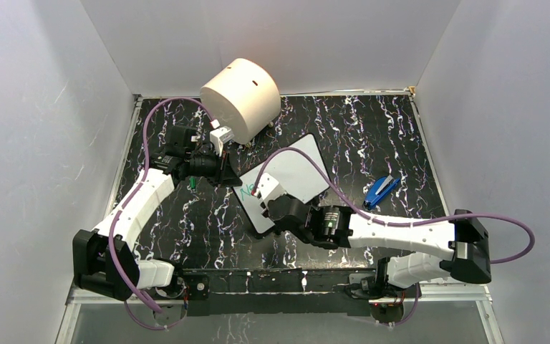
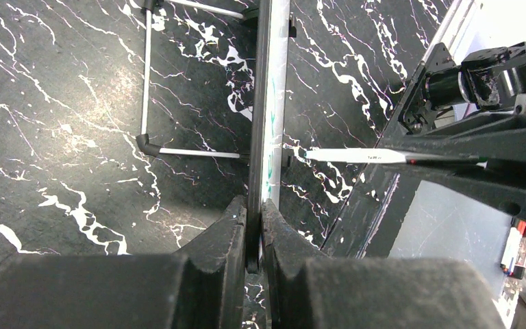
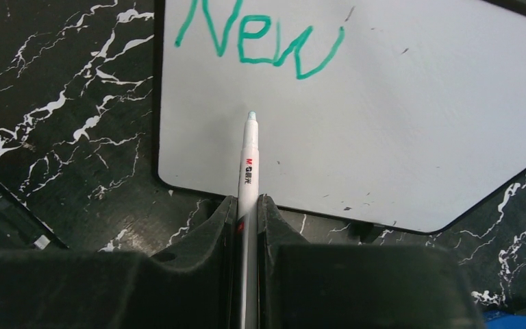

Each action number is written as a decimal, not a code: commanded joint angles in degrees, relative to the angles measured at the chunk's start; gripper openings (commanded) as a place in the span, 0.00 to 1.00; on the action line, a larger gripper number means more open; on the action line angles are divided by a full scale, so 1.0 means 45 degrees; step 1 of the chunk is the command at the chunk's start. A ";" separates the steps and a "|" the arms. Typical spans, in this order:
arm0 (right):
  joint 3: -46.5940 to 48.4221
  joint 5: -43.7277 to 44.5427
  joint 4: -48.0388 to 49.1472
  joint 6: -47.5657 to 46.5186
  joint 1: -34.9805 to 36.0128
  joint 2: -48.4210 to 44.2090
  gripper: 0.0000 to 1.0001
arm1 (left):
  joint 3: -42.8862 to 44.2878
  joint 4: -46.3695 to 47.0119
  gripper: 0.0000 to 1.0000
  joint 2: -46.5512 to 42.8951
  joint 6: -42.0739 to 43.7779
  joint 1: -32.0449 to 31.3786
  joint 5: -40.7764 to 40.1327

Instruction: Write a sentence on the whiteboard

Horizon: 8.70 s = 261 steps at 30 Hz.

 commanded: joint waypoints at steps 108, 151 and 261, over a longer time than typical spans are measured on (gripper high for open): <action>0.1005 0.1771 0.1932 0.0247 0.0742 0.1822 0.00 | -0.0408 -0.0037 0.00 -0.0209 0.0540 0.0006 -0.1036; 0.0849 0.1898 0.0680 0.0831 0.0595 0.1943 0.00 | -0.0368 -0.0036 0.00 -0.0190 0.0521 0.0002 -0.1117; 0.1101 0.0483 0.0008 0.1532 0.0172 0.1895 0.00 | -0.0349 -0.0034 0.00 -0.0316 0.0501 0.0015 -0.1003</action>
